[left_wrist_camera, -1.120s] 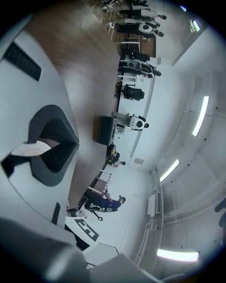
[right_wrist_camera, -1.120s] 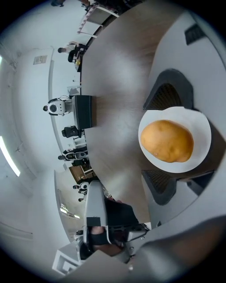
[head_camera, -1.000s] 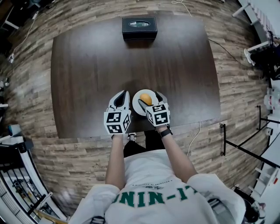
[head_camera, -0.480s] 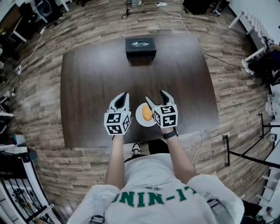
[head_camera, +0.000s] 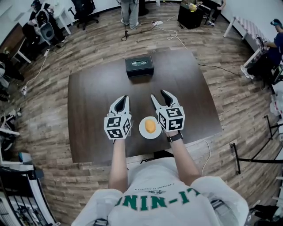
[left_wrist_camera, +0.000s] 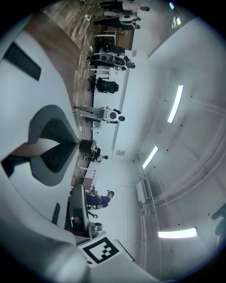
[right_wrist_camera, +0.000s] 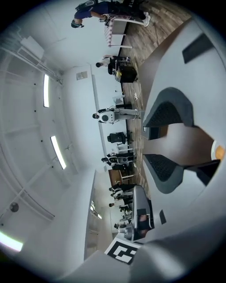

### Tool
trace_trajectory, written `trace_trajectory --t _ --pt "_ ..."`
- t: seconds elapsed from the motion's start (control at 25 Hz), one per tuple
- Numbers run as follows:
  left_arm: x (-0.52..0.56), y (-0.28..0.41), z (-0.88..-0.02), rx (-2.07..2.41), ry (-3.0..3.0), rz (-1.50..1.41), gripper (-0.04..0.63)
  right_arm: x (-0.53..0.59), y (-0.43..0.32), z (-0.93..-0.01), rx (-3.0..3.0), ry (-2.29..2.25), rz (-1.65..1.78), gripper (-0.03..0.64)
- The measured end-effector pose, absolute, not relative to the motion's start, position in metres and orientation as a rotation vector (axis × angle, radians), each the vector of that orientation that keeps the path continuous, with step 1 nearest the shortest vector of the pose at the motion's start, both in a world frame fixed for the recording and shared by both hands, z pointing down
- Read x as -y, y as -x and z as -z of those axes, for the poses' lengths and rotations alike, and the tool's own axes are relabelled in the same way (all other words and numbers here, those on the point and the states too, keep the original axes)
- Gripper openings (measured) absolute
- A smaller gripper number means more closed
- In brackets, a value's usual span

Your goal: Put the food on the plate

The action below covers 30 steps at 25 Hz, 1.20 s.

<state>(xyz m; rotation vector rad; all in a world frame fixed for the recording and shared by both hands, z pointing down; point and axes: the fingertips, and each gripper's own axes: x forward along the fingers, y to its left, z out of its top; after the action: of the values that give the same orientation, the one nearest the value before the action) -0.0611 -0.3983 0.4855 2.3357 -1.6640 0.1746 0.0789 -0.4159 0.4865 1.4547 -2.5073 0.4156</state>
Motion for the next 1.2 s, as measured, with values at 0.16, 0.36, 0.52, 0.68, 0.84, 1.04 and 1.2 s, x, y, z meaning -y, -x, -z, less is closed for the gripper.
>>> trace_trajectory --t 0.16,0.36,0.52,0.68,0.84,1.04,1.2 --pt "0.400 0.060 -0.454 1.692 -2.392 -0.135 0.012 0.417 -0.078 -0.443 2.579 -1.483 -0.308 0.177" --pt "0.395 0.064 -0.413 1.744 -2.446 -0.073 0.012 0.411 -0.076 -0.405 2.645 -1.507 -0.225 0.137" --pt "0.391 0.064 -0.387 1.767 -2.490 -0.033 0.012 0.407 -0.074 -0.384 2.684 -1.531 -0.173 0.094" --pt "0.386 0.062 -0.375 1.770 -2.526 -0.005 0.012 0.404 -0.070 -0.377 2.713 -1.522 -0.146 0.057" --pt "0.385 0.058 -0.371 1.762 -2.531 0.020 0.012 0.400 -0.070 -0.370 2.724 -1.531 -0.112 0.029" --pt "0.382 0.060 -0.358 1.764 -2.537 0.055 0.012 0.396 -0.067 -0.364 2.708 -1.533 -0.073 0.017" --pt "0.380 0.060 -0.364 1.767 -2.533 0.040 0.012 0.394 -0.068 -0.368 2.705 -1.533 -0.081 0.017"
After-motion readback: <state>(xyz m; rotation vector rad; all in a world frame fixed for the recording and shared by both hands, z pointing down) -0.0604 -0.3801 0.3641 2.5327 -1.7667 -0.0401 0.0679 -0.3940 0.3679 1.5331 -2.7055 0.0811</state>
